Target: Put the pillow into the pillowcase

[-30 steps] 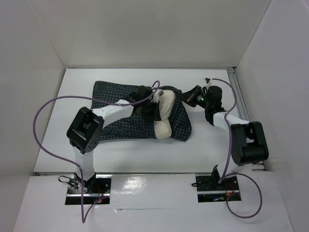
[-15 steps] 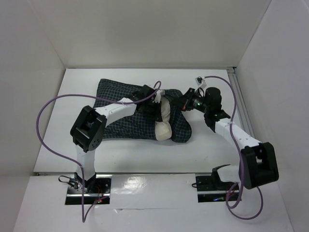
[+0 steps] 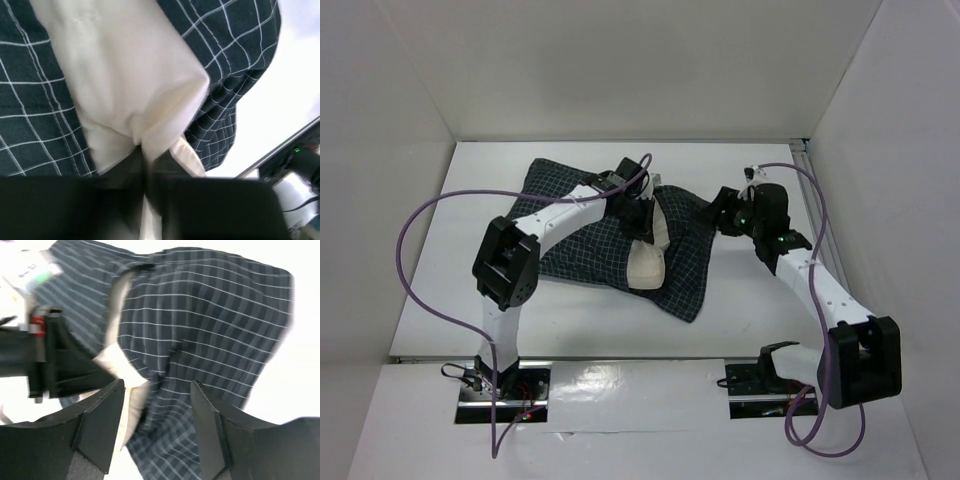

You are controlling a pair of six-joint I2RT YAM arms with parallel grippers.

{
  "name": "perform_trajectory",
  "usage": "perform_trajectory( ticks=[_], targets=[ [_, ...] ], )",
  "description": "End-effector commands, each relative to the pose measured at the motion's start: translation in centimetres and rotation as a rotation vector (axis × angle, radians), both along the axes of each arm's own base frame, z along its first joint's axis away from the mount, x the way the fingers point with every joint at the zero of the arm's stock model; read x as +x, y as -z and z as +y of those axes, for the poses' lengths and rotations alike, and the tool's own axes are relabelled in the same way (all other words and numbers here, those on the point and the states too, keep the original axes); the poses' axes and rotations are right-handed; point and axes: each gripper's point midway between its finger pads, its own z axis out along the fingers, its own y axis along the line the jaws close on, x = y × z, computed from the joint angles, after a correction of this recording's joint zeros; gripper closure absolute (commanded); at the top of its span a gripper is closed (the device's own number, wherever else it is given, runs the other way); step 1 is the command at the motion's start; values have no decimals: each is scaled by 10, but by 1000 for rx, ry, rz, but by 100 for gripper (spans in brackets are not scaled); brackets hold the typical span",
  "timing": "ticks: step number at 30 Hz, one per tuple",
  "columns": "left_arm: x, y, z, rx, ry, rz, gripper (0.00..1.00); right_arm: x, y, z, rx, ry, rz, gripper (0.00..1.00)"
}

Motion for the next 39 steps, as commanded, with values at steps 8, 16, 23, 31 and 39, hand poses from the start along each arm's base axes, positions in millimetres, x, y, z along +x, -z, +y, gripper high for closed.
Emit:
perform_trajectory(
  ticks=[8, 16, 23, 31, 39],
  targets=[
    [-43, -40, 36, 116, 16, -13, 18, -40, 21, -22, -38, 88, 82, 41],
    [-98, -36, 42, 196, 81, -37, 10, -54, 35, -18, -31, 65, 130, 39],
    [-92, 5, 35, 517, 61, -173, 0, -55, 41, -6, -24, 31, 148, 28],
    [-61, 39, 30, 563, 1, -182, 53, -63, 45, 8, 19, 11, 154, 27],
    [-49, -29, 17, 157, 21, -75, 100, -41, 67, 46, 115, -22, 157, 31]
  ],
)
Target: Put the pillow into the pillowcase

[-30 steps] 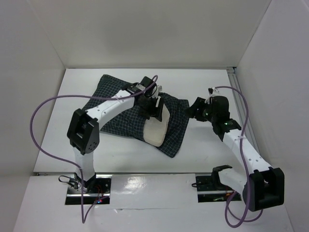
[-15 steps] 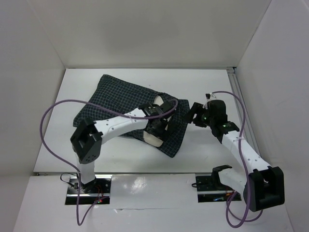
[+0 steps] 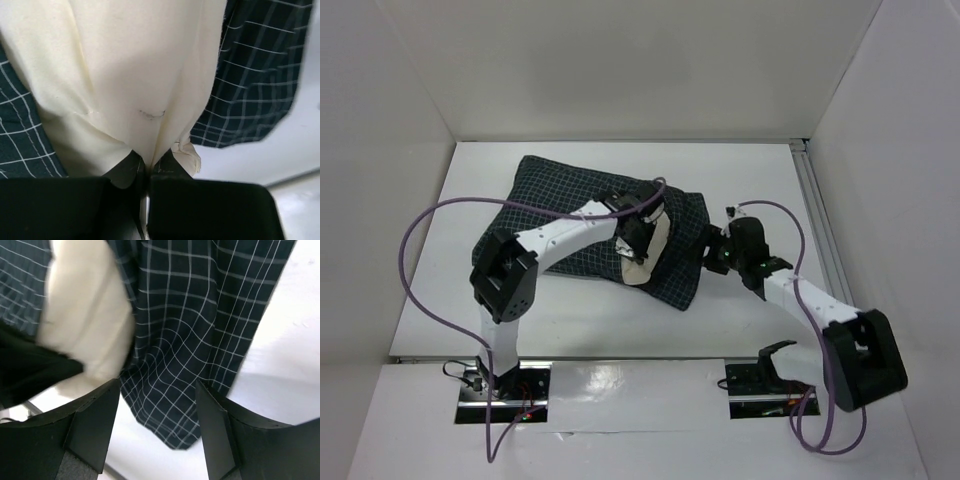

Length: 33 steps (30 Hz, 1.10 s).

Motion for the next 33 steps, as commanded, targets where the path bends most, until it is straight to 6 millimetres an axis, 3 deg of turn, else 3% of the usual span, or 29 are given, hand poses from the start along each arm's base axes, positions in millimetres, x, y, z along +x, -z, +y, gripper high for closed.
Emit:
perform_trajectory(
  ticks=[1, 4, 9, 15, 17, 21, 25, 31, 33],
  targets=[
    [12, -55, -10, -251, 23, -11, 100, 35, -22, 23, 90, -3, -106, 31],
    [15, -63, -5, -312, 16, 13, 100, 43, -28, 45, 128, -32, -122, 31],
    [23, -70, -3, -360, 7, 21, 100, 74, -31, 51, 126, 43, -142, 34],
    [25, -74, -3, -375, 16, 19, 100, 86, -44, 73, 165, 21, -166, 34],
    [28, -79, -2, -393, 13, 8, 100, 89, -34, 76, 145, 25, -136, 35],
    [25, -84, -4, -412, 24, 12, 100, 102, -30, 71, 108, 72, -144, 38],
    [28, -84, -1, -412, 15, 10, 100, 107, -14, 65, 48, 122, -100, 65],
    [30, -90, -1, -436, 19, 4, 100, 107, -9, 54, 6, 164, -101, 66],
    [30, -92, -3, -447, 25, 2, 100, 105, 4, 57, -8, 154, -75, 57]
  ],
)
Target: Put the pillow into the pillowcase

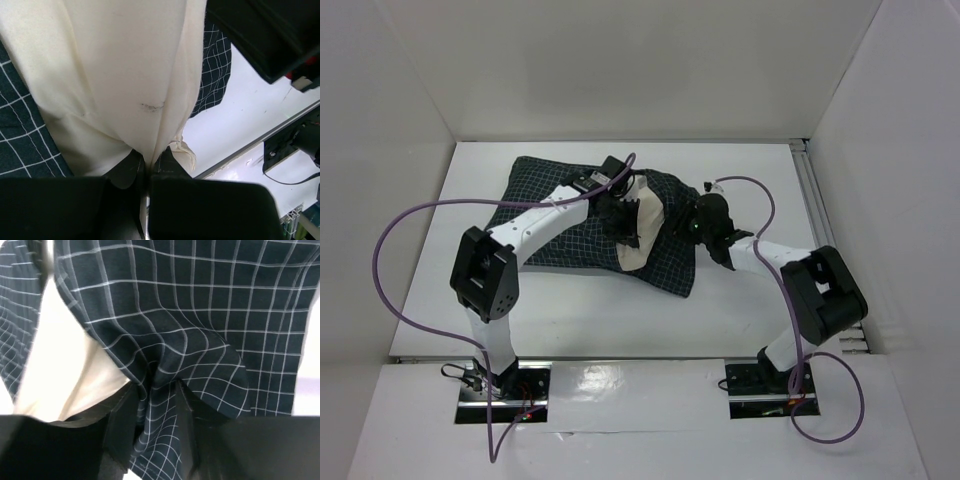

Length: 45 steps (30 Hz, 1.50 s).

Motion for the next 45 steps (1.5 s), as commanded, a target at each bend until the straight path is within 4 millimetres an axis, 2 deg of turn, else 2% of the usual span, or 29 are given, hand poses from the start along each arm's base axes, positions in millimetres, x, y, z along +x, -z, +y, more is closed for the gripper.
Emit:
perform_trajectory(
  ticks=[1, 5, 6, 7, 9, 12, 14, 17, 19, 21, 22, 24, 25, 28, 31, 32, 36, 38, 40, 41, 42, 43, 44, 45],
  targets=[
    [6, -47, -14, -130, 30, -103, 100, 9, 0, 7, -36, 10, -15, 54],
    [5, -48, -15, -138, 27, -93, 100, 21, 2, 20, -63, -8, -31, 45],
    [7, -48, -16, -143, 27, -101, 100, 18, 12, 24, -73, -18, -11, 43],
    [7, -49, -16, -143, 27, -101, 100, 22, 10, 26, -70, -18, -16, 42],
    [7, -49, -16, -143, 27, -101, 100, 24, 10, 30, -72, -17, -24, 61],
    [12, -46, -13, -143, -3, -99, 100, 20, 2, 28, -68, -17, -32, 100],
    [19, -48, -11, -162, -47, -112, 100, 14, 0, 20, -99, -20, -39, 100],
    [33, -51, -6, -192, -118, -112, 100, -7, -18, 17, -105, -93, -87, 100],
    [45, -56, -6, -216, -157, -140, 100, -33, -33, 27, -60, -223, -119, 100],
    [56, -42, -4, -203, -209, -116, 100, -55, -48, 38, -37, -359, -195, 100],
    [62, -40, -5, -203, -228, -128, 100, -78, -59, 46, -1, -455, -225, 100],
    [71, -30, -3, -182, -283, -123, 100, -96, -72, 51, 9, -564, -278, 100],
    [77, -23, -4, -179, -299, -124, 100, -112, -87, 59, 46, -646, -316, 100],
    [86, -7, -7, -160, -353, -117, 100, -140, -112, 75, 103, -806, -365, 100],
    [88, 5, -16, -135, -379, -114, 100, -160, -144, 85, 184, -920, -441, 100],
    [87, 1, -21, -140, -380, -121, 100, -162, -155, 87, 203, -937, -464, 100],
    [95, 17, -26, -129, -433, -118, 100, -178, -186, 91, 288, -1016, -514, 100],
    [98, 23, -27, -130, -445, -110, 100, -180, -193, 90, 295, -1010, -535, 100],
    [98, 18, -36, -161, -405, -100, 100, -174, -174, 85, 223, -976, -493, 100],
    [93, 18, -42, -167, -376, -96, 100, -163, -169, 79, 180, -918, -485, 100],
    [89, 5, -48, -207, -335, -90, 100, -159, -159, 74, 147, -906, -462, 100],
    [84, 4, -49, -203, -296, -84, 99, -156, -151, 70, 137, -885, -437, 100],
    [82, -17, -52, -231, -266, -104, 91, -153, -143, 64, 121, -864, -429, 100],
    [73, -18, -49, -212, -240, -70, 79, -145, -143, 57, 114, -834, -430, 100]
  ],
)
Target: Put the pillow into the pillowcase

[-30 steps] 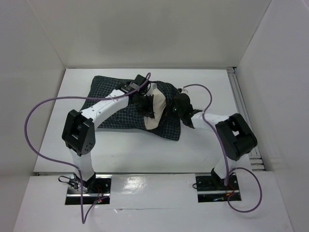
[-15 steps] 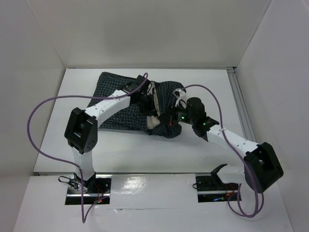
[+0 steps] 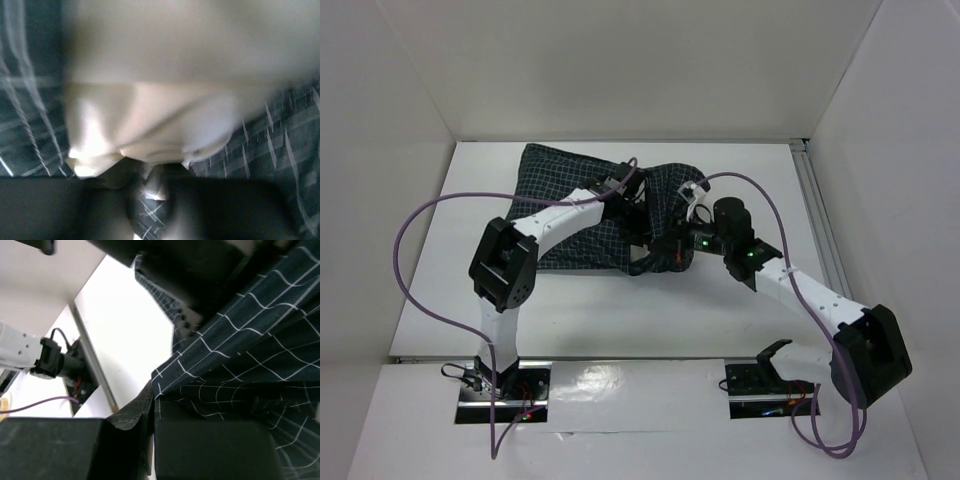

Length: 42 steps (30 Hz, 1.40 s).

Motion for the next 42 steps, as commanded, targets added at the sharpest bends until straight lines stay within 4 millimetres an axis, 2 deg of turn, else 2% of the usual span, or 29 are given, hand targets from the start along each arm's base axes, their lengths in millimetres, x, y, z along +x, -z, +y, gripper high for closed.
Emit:
perform_trajectory(
  ticks=[1, 2, 3, 4, 5, 8, 10, 11, 12, 14, 15, 17, 18, 19, 21, 23, 24, 25, 26, 27, 29, 30, 31, 32, 35, 37, 39, 41, 42],
  targets=[
    [38, -59, -14, -107, 54, -198, 54, -16, -30, -6, 49, -86, -73, 100],
    [37, -71, -15, -115, 81, -207, 38, -11, -26, -9, 39, -75, -74, 100],
    [22, -69, -9, -93, 107, -145, 25, -4, -19, -15, 26, -50, -50, 100],
    [16, -73, -8, -89, 138, -135, 18, -2, -14, -19, 17, -42, -51, 100],
    [14, -76, -4, -98, 149, -119, 14, 1, -11, -20, 12, -46, -56, 100],
    [5, -90, 8, -177, 168, -63, 16, 10, 3, -23, 0, -36, -36, 100],
    [6, -88, 21, -187, 144, -62, 41, 19, 11, -27, -10, -27, -15, 100],
    [4, -96, 24, -183, 138, -84, 66, 22, 8, -26, -12, -29, -29, 100],
    [5, -91, 33, -166, 115, -80, 100, 26, 4, -25, -9, -29, -36, 100],
    [8, -102, 47, -182, 71, -103, 100, 33, 4, -22, -14, -29, -23, 100],
    [10, -99, 50, -185, 62, -114, 100, 37, -3, -20, -8, -29, -37, 100],
    [11, -100, 57, -195, 51, -109, 100, 41, 1, -18, -5, -24, -6, 100],
    [14, -100, 61, -195, 40, -110, 98, 44, 1, -17, -5, -24, -4, 100],
    [13, -105, 61, -197, 48, -127, 87, 45, 2, -13, -7, -33, 0, 100],
    [12, -105, 69, -181, 27, -136, 81, 48, 4, -10, -21, -27, 17, 100],
    [17, -102, 84, -146, -17, -152, 70, 46, 20, -3, -64, -10, 91, 100],
    [13, -104, 89, -145, -27, -155, 63, 63, 17, -5, -116, 53, 82, 81],
    [17, -103, 99, -126, -55, -166, 57, 70, 40, -4, -211, 87, 138, 67],
    [13, -103, 102, -110, -56, -169, 51, 60, 68, -24, -373, 141, 260, 55],
    [9, -101, 106, -93, -51, -169, 40, 77, 78, -50, -501, 291, 257, 49],
    [5, -108, 115, -62, -67, -203, 36, 78, 64, -70, -548, 388, 226, 32],
    [0, -106, 115, -42, -51, -208, 36, 77, 55, -77, -549, 423, 196, 27],
    [-3, -104, 115, -27, -35, -218, 29, 77, 45, -84, -540, 462, 171, 25],
    [-11, -104, 104, -24, 18, -229, 28, 72, 24, -88, -495, 497, 136, 21],
    [-24, -90, 75, 41, 110, -216, 27, 70, 4, -108, -454, 596, 108, 18],
    [-17, -64, 71, 157, 117, -208, 27, 62, 18, -118, -461, 623, 157, 23],
    [-17, -46, 62, 213, 136, -196, 29, 55, 26, -129, -451, 642, 200, 40],
    [-11, -26, 58, 257, 141, -170, 29, 40, 43, -126, -439, 599, 256, 42],
    [-8, -20, 51, 253, 149, -178, 29, 35, 44, -128, -428, 593, 261, 38]
  ],
)
